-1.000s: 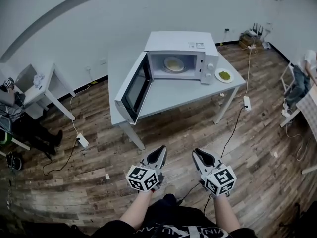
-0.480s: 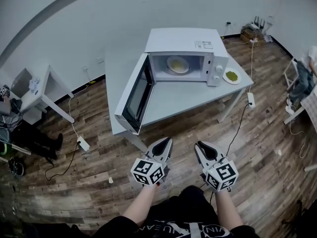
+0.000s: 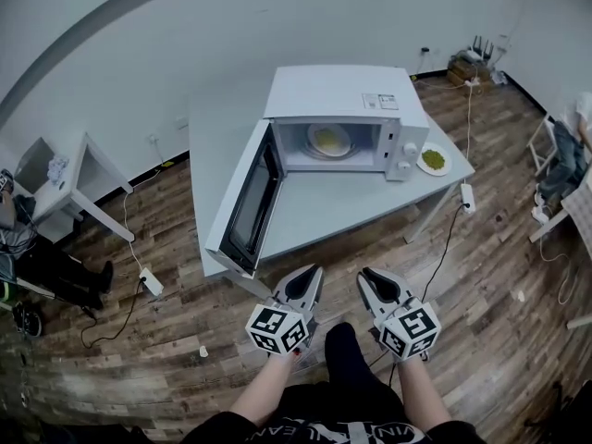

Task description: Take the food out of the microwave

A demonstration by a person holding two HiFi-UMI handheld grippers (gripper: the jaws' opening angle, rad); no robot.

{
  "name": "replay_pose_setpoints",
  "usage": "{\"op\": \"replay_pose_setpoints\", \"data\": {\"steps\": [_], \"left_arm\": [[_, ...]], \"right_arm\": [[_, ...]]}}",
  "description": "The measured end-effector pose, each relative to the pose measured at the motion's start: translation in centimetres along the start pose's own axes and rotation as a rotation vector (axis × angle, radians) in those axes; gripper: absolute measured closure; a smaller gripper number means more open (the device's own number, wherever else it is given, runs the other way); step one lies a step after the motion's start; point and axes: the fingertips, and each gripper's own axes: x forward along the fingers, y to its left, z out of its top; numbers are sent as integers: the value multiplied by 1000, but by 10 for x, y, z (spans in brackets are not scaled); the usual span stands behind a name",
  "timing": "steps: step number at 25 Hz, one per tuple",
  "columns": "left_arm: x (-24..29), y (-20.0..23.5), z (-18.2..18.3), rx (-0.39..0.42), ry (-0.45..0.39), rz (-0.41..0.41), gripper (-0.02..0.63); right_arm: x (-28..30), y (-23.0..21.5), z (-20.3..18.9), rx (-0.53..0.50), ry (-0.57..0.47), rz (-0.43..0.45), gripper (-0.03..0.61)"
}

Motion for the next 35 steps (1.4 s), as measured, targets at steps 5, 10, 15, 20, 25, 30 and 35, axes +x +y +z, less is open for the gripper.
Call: {"op": "replay_pose_setpoints", "data": {"steps": [5,10,15,20,25,30,35], "left_arm": [[34,17,13,3,-3,10,603],[71,36,19,2,-1,16,603],[105,57,23,-12,4,32,603],[130,72,26,-20,9,48,603],[151,87,28,-25,18,71,603],[168,100,28,-26,26,90,603],[183,108,28,-13,21,100,602]], "right_arm": [[35,-26,14,2,-5,25,518],[68,-58,20,4,-2,36,518],[99,-84,25,1,11,56,518],[124,-104,26,1,34,80,518],[145,-120,29,-19,51,107,518],[162,-136,28,-42,67,127,518],[176,-148,22,-59,75,135,518]]}}
